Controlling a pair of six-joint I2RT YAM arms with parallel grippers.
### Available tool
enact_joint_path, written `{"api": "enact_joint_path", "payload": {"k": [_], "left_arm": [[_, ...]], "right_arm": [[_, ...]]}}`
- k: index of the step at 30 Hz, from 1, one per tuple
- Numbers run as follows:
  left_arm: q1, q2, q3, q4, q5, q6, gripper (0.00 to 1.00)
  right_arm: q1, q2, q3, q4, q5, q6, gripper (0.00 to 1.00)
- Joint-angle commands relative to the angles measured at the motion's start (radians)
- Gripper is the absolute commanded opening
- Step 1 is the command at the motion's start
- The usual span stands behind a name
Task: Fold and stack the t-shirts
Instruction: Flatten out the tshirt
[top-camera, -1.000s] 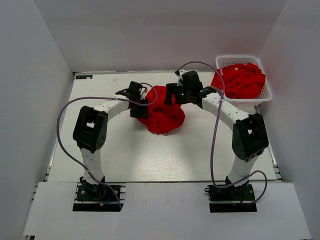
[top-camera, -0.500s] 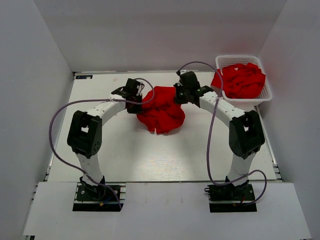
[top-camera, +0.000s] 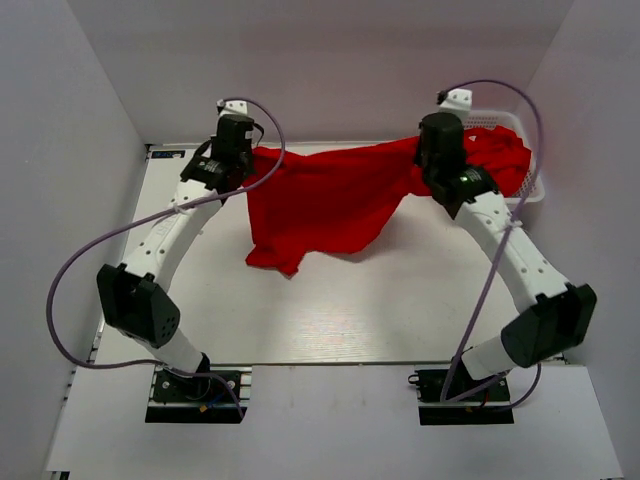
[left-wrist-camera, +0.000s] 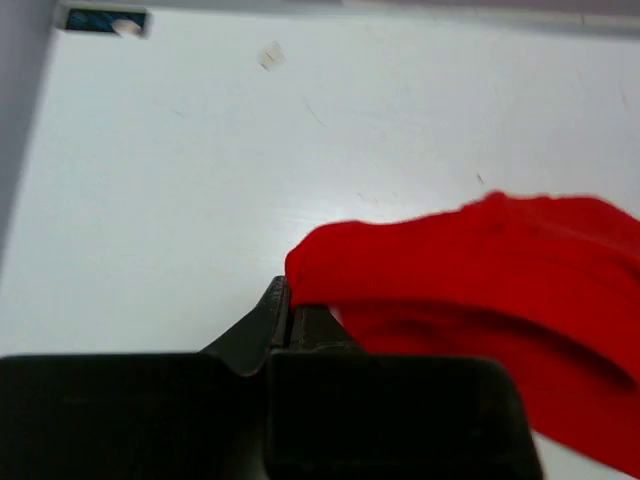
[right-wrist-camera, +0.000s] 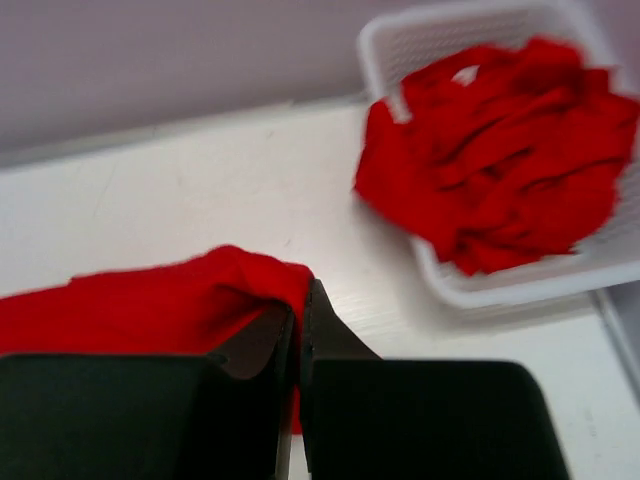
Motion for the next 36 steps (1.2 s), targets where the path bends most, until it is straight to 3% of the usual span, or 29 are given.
{"api": "enact_joint_path", "payload": {"k": [1,6,9,12,16,18,22,27,32,36], "left_arm": [[0.012,-0.137,0.064,0.024,-0.190,0.075,0.00],[0.012,-0.278,0.064,0.106,-0.233,0.173,0.00],[0.012,-0.379,0.053,0.164,-0.157,0.255,0.00],[0.012,-0.474,0.044,0.198,-0.039,0.340,0.00],[0.003,-0.546,0.108,0.179,0.101,0.385,0.00],[0.003,-0.579,0.142,0.170,0.122,0.394,0.00],[0.003,-0.599,0.206,0.133,0.149,0.407,0.00],[0.012,-0.599,0.194,0.124,0.069,0.373,0.00],[0.014,-0.472,0.090,0.124,-0.093,0.243,0.00],[0.026,-0.337,-0.034,0.124,-0.141,0.111,0.00]], "right_arm": [[-0.028,-0.099,0.041,0.091,0.189,-0.088,0.00],[-0.035,-0.224,0.039,0.151,0.249,-0.189,0.00],[-0.032,-0.313,0.033,0.176,0.206,-0.264,0.00],[-0.032,-0.402,0.041,0.165,0.119,-0.294,0.00],[-0.032,-0.525,0.100,0.089,-0.108,-0.337,0.00],[-0.032,-0.550,0.114,0.084,-0.210,-0.338,0.00],[-0.032,-0.611,0.153,0.056,-0.267,-0.358,0.00],[-0.034,-0.596,0.125,0.073,-0.282,-0.348,0.00],[-0.032,-0.518,-0.020,0.148,-0.261,-0.291,0.00],[-0.035,-0.330,-0.119,0.231,-0.271,-0.243,0.00]]}}
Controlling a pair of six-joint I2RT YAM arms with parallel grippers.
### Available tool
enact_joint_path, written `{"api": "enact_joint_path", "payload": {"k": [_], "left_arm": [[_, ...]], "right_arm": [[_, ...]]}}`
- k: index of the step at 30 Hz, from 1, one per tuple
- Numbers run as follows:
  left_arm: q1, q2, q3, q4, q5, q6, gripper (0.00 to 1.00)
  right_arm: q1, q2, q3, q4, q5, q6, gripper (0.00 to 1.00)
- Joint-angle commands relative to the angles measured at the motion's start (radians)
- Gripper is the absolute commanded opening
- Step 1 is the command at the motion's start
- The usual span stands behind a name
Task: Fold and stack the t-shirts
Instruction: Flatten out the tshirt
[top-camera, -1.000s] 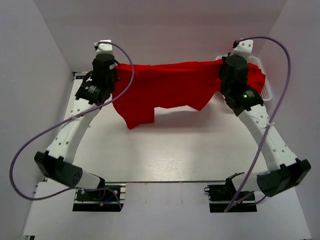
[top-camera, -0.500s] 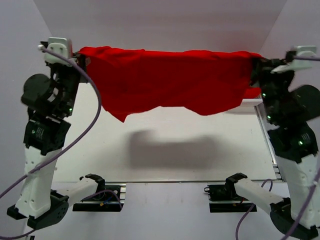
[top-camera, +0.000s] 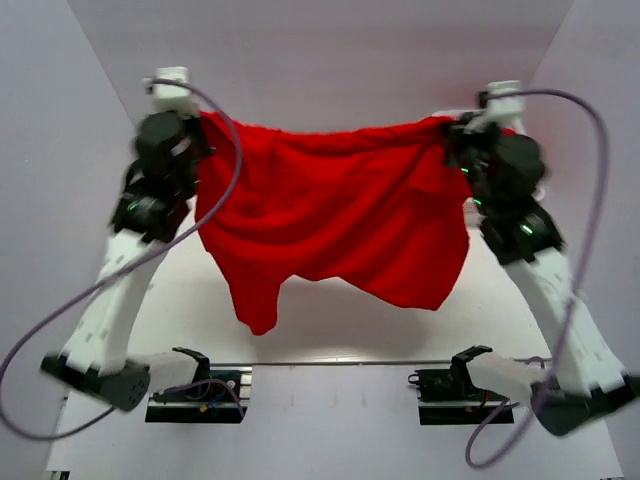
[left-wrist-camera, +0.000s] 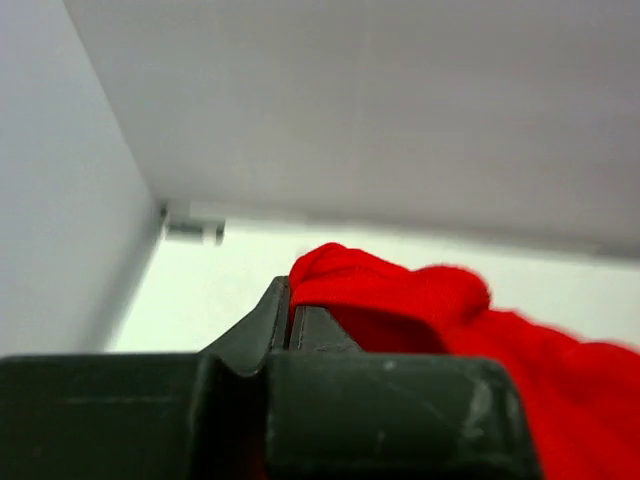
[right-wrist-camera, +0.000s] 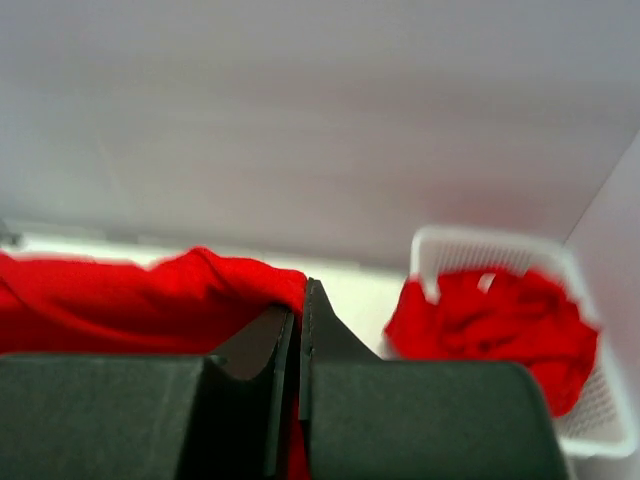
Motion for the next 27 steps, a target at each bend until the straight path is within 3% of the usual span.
{"api": "enact_joint_path", "payload": {"k": [1,4,6,8,9,10,11,12,13,14,18,27], "left_arm": [[0.044,0.182,-0.119,-0.057,-0.089,-0.133,0.00],[0.101,0.386,-0.173,-0.045,-0.012,-0.226,0.00],[0.141,0.518,-0.128,-0.058,0.019,-0.239,0.00],[0.167,0.714,-0.063,-0.090,0.032,-0.249,0.00],[0.181,0.774,0.042,-0.118,0.058,-0.249,0.00],[0.202,0.830,0.102,-0.176,0.080,-0.249,0.03],[0.211,0.877,0.165,-0.210,0.104,-0.249,0.50],[0.211,0.942,0.254,-0.228,0.105,-0.249,0.80],[0.221,0.957,0.279,-0.229,0.114,-0.234,1.00],[0.221,0.958,0.299,-0.229,0.114,-0.234,1.00],[0.230,0.942,0.308,-0.193,0.146,-0.205,1.00],[0.239,0.832,0.229,-0.221,0.189,-0.191,1.00]], "right_arm": [[-0.011,0.165,-0.072,0.089,0.024,0.063,0.00],[-0.021,0.443,-0.031,0.114,-0.070,0.097,0.00],[-0.021,0.619,0.052,0.102,-0.105,0.087,0.00],[-0.024,0.808,0.207,0.048,-0.111,0.065,0.04],[-0.029,0.946,0.336,-0.045,-0.105,0.071,0.14],[-0.035,1.011,0.512,-0.097,-0.102,0.074,0.17],[-0.038,1.116,0.588,-0.140,-0.111,0.087,0.35],[-0.043,1.216,0.706,-0.223,-0.130,0.096,0.52],[-0.041,1.231,0.765,-0.228,-0.145,0.093,0.73],[-0.043,1.226,0.764,-0.219,-0.150,0.094,0.90],[-0.041,1.121,0.579,-0.060,-0.164,0.084,0.90],[-0.044,1.001,0.482,-0.128,-0.160,0.113,0.90]]}}
